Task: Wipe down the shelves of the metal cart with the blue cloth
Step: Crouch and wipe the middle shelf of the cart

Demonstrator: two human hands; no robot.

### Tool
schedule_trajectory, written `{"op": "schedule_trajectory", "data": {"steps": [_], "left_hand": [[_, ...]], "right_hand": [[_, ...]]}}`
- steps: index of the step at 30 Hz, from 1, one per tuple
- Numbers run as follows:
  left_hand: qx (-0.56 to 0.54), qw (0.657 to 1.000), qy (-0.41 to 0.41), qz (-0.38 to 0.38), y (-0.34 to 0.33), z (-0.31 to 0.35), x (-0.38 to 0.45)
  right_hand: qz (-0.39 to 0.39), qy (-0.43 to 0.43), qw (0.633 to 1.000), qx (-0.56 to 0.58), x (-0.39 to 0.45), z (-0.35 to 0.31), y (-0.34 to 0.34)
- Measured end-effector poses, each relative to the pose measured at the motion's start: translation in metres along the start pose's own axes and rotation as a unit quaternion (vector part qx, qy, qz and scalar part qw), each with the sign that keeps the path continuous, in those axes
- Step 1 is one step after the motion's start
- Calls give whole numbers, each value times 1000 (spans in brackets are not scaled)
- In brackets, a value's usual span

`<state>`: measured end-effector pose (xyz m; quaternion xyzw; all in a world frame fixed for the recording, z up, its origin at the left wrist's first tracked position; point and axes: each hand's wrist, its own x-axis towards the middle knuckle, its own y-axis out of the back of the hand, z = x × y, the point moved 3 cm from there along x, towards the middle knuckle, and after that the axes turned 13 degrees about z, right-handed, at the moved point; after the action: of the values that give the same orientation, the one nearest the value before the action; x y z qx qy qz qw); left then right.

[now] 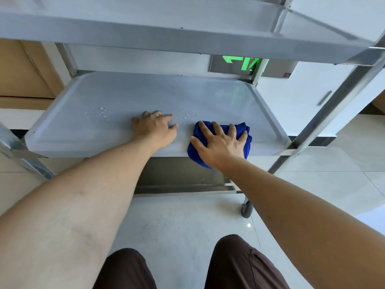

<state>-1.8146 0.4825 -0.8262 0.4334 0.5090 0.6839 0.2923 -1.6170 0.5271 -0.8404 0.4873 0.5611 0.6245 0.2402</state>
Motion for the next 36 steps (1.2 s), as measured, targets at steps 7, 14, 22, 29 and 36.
{"op": "schedule_trajectory", "data": {"steps": [7,14,22,29,36], "left_hand": [[2,1000,-29,2,-3,-4,2],[-27,997,-38,68,-5,-2,-1],[-23,991,-47,122,-2,-4,-5],[8,994,-50,98,-5,-1,-3],[10,994,-54,96,-1,0,-7]], "right_hand": [[-37,41,998,-2,26,-27,-9],[-65,63,996,9,83,-44,-34],[-43,75,996,21,162,-66,-62],[-53,48,997,15,231,-74,-73],[-55,40,997,21,248,-74,-78]]}}
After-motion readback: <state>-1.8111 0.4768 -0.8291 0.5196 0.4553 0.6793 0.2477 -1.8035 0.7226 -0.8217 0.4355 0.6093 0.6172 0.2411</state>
